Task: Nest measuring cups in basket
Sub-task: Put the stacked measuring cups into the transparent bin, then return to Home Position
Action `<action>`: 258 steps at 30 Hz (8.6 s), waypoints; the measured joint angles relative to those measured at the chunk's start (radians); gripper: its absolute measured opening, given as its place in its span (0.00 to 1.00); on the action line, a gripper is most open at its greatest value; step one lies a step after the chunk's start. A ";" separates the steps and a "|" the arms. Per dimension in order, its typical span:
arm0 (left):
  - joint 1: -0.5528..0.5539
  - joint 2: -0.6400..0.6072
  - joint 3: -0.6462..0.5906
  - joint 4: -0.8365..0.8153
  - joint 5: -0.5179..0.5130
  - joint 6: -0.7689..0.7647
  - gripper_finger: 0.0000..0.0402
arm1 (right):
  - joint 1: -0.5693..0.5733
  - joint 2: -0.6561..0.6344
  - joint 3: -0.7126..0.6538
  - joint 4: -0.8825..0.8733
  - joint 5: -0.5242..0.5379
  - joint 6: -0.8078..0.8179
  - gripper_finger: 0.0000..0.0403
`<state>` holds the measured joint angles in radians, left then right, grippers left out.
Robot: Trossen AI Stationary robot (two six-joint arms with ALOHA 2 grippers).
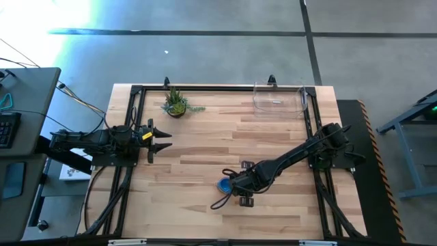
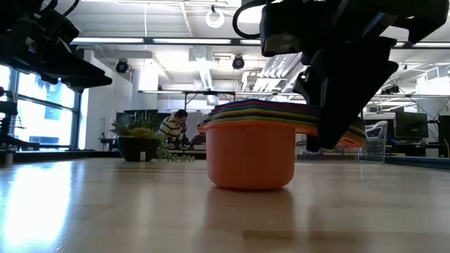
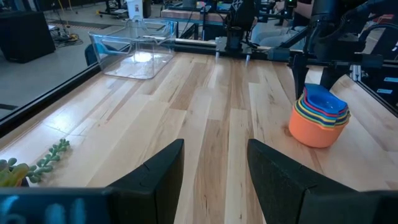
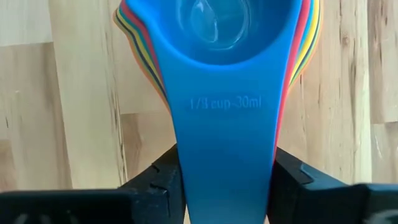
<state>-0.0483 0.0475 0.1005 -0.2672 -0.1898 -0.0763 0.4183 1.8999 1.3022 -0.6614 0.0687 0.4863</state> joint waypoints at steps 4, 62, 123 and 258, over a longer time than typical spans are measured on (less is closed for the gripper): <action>0.000 0.000 0.000 0.000 0.000 0.000 0.42 | 0.000 0.000 0.000 0.013 0.000 0.015 0.33; 0.000 0.000 0.000 0.000 0.000 0.000 0.42 | -0.009 -0.001 0.000 0.048 0.263 0.481 0.32; 0.000 0.000 -0.001 0.000 0.000 0.000 0.42 | -0.370 -0.297 0.000 -0.376 0.482 0.660 0.32; 0.000 0.000 0.000 0.000 0.000 0.000 0.42 | -0.477 -0.859 -0.673 0.903 -0.036 -0.317 0.63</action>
<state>-0.0486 0.0475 0.1005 -0.2672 -0.1898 -0.0765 -0.0586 1.0411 0.6293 0.2417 0.0330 0.1690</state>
